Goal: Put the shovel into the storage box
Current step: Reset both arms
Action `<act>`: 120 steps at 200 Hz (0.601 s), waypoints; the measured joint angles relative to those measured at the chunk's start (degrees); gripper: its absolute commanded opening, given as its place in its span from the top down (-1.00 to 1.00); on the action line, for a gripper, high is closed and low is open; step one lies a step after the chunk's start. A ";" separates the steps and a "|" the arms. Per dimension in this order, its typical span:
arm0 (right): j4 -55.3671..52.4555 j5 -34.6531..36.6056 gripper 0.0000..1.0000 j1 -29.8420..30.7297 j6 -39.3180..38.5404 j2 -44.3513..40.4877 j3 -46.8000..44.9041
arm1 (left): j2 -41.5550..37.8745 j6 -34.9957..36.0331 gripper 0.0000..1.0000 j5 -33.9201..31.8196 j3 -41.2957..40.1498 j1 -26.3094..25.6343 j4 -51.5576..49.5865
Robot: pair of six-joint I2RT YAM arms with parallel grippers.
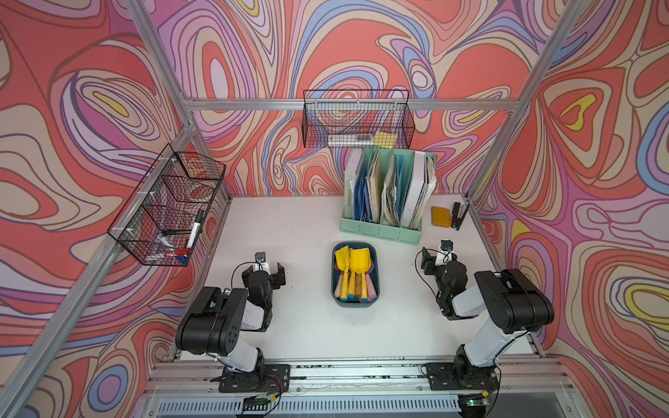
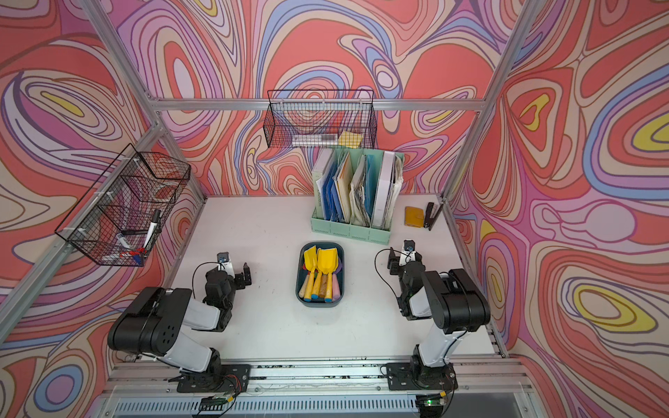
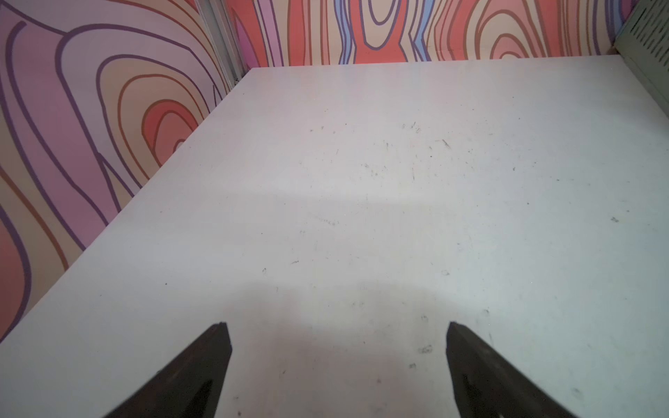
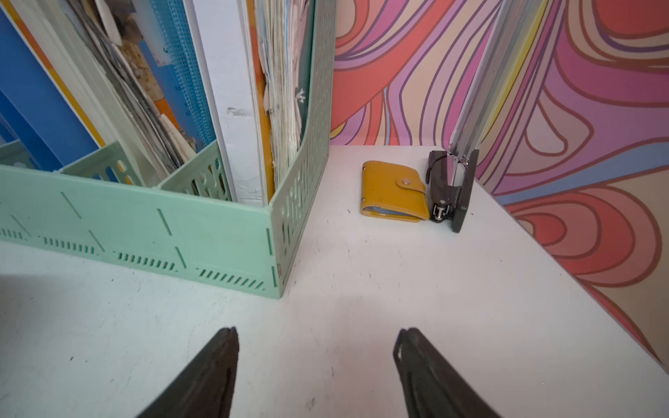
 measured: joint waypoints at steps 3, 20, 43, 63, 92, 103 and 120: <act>-1.51 -0.79 -0.78 -0.37 0.24 0.00 1.16 | 0.02 0.04 -0.98 0.24 0.98 0.00 -0.48; -6.51 -4.33 -0.93 -2.84 1.49 -0.02 7.23 | -0.07 0.48 -0.98 3.91 7.96 0.79 -5.90; -9.05 -6.08 -0.96 -4.37 2.19 -0.48 8.61 | -0.83 0.52 -0.98 8.07 10.51 2.69 -7.37; -11.30 -7.08 -0.96 -4.35 2.47 -0.48 8.22 | -0.85 0.50 -0.98 9.64 10.03 2.93 -9.11; -12.55 -7.65 -0.97 -4.31 2.67 -0.48 8.13 | -0.83 0.55 -0.98 10.99 9.86 2.93 -10.43; -12.61 -7.76 -0.97 -4.31 2.69 -0.48 8.11 | -0.83 0.66 -0.98 11.30 9.84 2.93 -10.67; -12.63 -7.80 -0.96 -4.31 2.71 -0.48 8.11 | -0.83 0.74 -0.99 11.54 9.84 2.93 -10.86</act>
